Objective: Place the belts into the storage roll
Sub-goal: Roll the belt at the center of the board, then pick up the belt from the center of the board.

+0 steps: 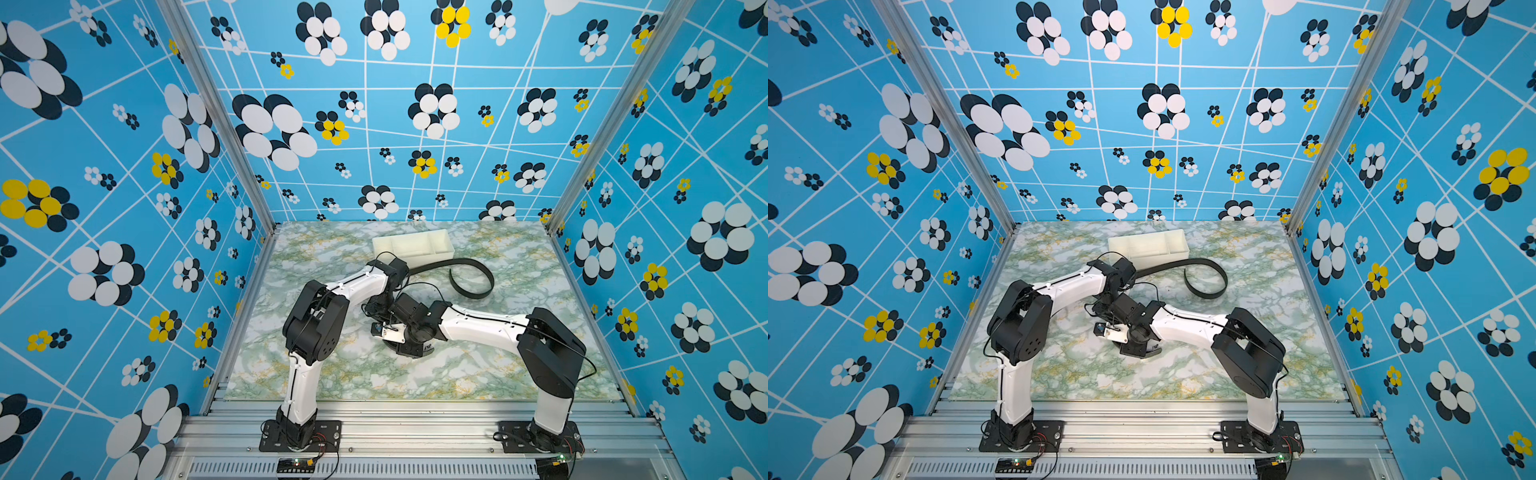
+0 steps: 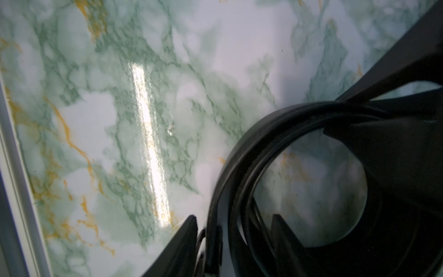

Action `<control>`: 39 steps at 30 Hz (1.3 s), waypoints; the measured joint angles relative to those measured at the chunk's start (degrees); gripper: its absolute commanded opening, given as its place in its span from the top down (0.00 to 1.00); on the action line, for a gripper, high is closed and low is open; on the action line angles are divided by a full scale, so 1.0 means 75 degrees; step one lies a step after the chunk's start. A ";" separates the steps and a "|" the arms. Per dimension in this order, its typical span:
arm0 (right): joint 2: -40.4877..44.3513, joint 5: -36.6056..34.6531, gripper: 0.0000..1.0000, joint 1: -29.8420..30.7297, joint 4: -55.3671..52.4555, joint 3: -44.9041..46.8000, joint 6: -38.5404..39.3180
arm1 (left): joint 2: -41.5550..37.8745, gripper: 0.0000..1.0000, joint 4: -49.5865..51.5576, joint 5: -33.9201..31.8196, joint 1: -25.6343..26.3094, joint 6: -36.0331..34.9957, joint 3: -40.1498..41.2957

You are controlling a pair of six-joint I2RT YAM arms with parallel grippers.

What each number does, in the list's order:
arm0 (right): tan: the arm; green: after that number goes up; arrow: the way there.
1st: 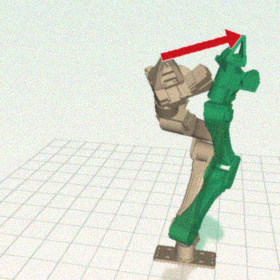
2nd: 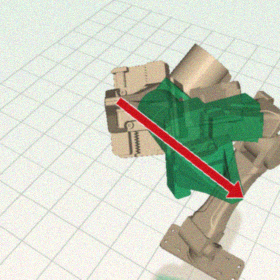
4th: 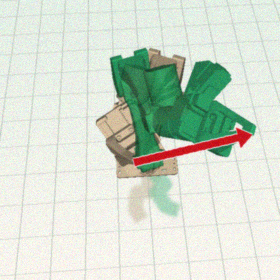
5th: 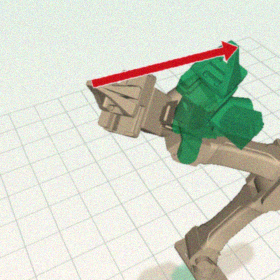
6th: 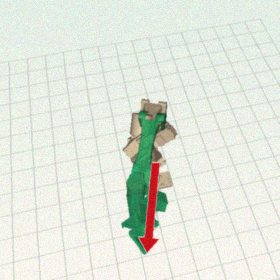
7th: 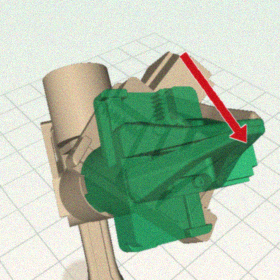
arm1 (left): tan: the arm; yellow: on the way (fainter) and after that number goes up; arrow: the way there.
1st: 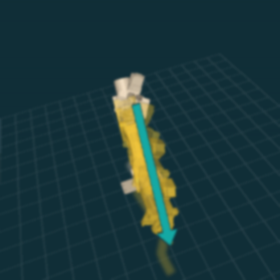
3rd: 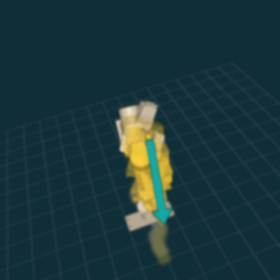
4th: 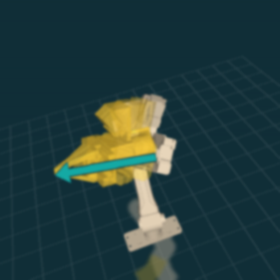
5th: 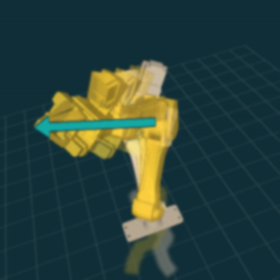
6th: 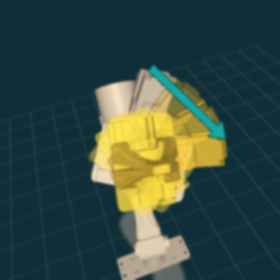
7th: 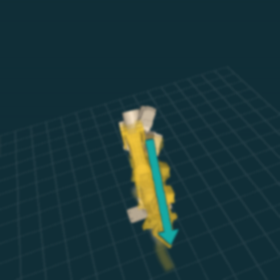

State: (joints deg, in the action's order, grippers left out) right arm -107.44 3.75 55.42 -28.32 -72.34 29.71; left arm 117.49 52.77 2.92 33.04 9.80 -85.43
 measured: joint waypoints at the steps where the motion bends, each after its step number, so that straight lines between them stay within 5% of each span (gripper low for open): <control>1: 0.0000 -0.0003 0.60 0.0000 0.0000 0.0000 -0.0003 | 0.0017 1.00 0.0026 0.0000 0.0000 0.0000 -0.0023; 14: -0.0175 0.0003 1.00 0.0000 -0.0347 -0.0303 0.0187 | 0.0082 0.99 0.0134 0.0000 0.0000 -0.0111 -0.0122; 16: -0.0187 0.0009 1.00 0.0000 -0.0376 -0.0326 0.0224 | 0.0087 0.83 0.0137 0.0003 -0.0003 -0.0108 -0.0125; 25: 0.0044 0.0793 1.00 -0.0073 -0.0286 -0.0017 0.0335 | 0.0137 0.45 0.0361 0.0688 -0.0172 0.0020 -0.0554; 30: 0.0487 0.1690 1.00 -0.0353 0.0044 0.0326 -0.0015 | -0.0137 0.36 0.0478 0.1460 -0.0694 0.0411 -0.0903; 39: 0.1154 0.3328 1.00 -0.1070 0.1329 0.0959 -0.1268 | -0.1282 0.34 0.0388 0.1993 -0.1233 0.1064 -0.1515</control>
State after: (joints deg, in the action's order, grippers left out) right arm -98.78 28.71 47.40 -18.35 -65.14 20.21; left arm 107.87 55.68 17.87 23.79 17.78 -96.79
